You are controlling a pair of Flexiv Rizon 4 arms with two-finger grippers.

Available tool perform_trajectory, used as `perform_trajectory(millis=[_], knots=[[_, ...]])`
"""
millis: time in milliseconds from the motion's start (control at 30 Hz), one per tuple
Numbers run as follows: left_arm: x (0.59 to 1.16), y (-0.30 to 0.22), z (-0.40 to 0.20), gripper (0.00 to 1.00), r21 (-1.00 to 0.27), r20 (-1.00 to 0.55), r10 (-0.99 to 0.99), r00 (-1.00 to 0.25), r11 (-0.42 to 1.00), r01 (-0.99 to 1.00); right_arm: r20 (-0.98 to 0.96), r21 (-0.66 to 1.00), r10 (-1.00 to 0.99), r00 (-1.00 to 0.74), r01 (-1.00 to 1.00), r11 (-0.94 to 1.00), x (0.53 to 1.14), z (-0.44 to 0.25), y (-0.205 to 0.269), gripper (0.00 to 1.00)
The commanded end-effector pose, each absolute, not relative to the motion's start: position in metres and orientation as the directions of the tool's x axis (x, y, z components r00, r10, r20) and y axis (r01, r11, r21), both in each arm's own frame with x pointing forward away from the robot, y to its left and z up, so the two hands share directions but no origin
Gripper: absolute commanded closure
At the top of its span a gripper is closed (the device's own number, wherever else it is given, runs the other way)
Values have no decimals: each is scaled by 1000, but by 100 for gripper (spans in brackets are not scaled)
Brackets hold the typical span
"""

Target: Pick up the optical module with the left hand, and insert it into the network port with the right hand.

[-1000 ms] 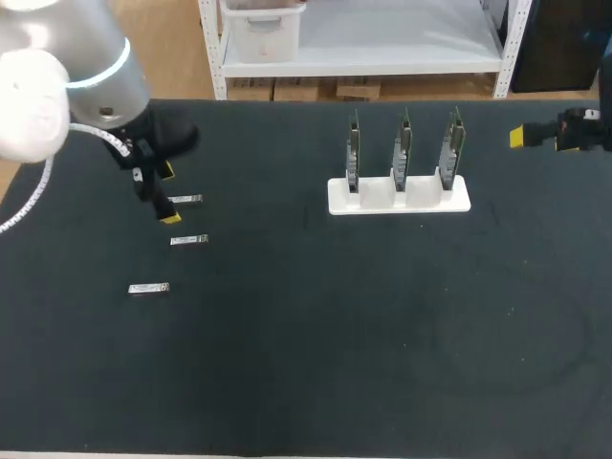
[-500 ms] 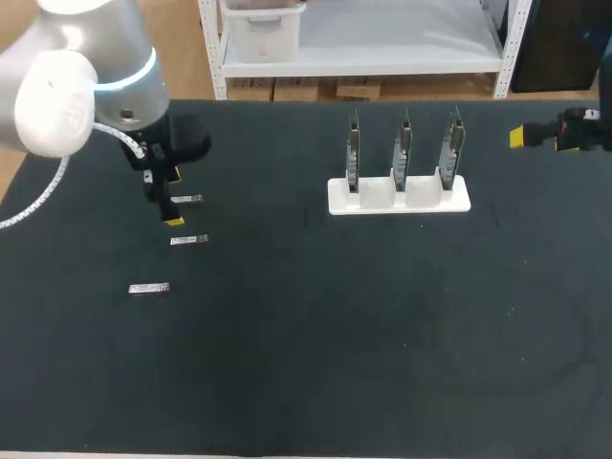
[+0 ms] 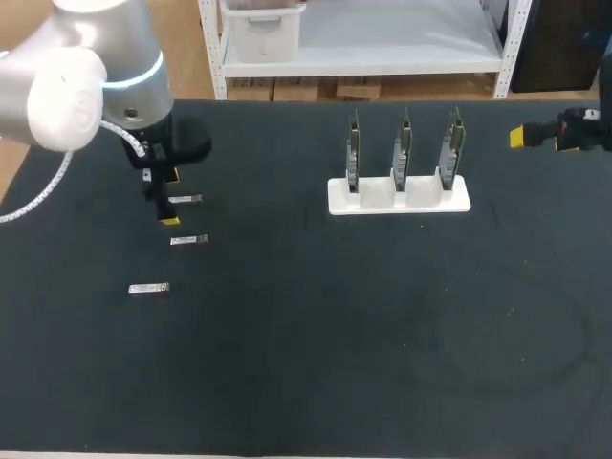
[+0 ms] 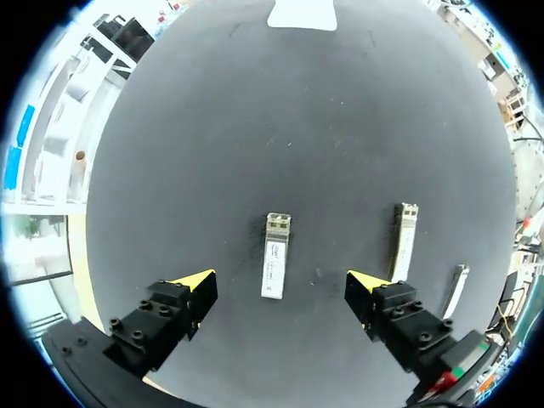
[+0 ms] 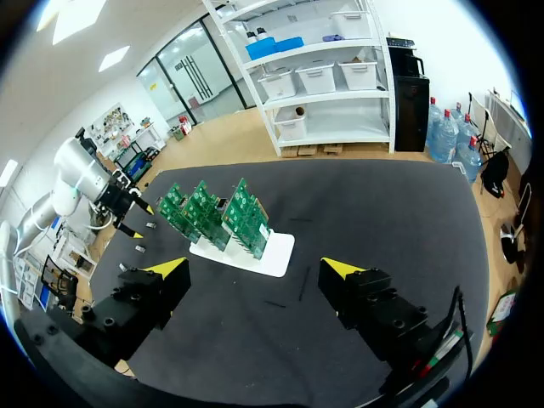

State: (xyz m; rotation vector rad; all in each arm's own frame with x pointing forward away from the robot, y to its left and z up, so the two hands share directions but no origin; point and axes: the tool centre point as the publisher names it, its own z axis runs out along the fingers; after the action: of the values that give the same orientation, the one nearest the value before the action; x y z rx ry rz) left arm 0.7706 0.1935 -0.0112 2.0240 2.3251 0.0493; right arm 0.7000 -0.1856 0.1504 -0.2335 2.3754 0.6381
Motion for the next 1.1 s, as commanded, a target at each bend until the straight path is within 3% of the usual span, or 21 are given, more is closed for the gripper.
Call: perform_trajectory(millis=[33, 867, 933, 967, 1000, 1033, 1100], knots=[[771, 197, -15, 0, 70, -21, 990, -139, 140, 988, -642, 382, 0, -767, -320, 867, 700, 150, -185, 0], [767, 194, -22, 0, 1, -2, 989, -146, 146, 989, -642, 382, 0, -767, -320, 867, 700, 150, -185, 0], [766, 194, -23, 26, 1, -1, 989, -151, 151, 989, -642, 382, 0, -767, -320, 867, 700, 150, -185, 0], [766, 194, -23, 59, -2, 0, 988, -152, 152, 988, -642, 382, 0, -767, -320, 867, 700, 150, -185, 0], [766, 194, -23, 85, -3, -1, 988, -152, 152, 988, -642, 382, 0, -767, -320, 867, 700, 150, -185, 0], [766, 194, -23, 100, -1, -3, 988, -155, 155, 988, -642, 382, 0, -767, -320, 867, 700, 150, -185, 0], [766, 194, -23, 100, -2, -5, 988, -157, 157, 988, -642, 382, 0, -767, -320, 867, 700, 150, -185, 0]])
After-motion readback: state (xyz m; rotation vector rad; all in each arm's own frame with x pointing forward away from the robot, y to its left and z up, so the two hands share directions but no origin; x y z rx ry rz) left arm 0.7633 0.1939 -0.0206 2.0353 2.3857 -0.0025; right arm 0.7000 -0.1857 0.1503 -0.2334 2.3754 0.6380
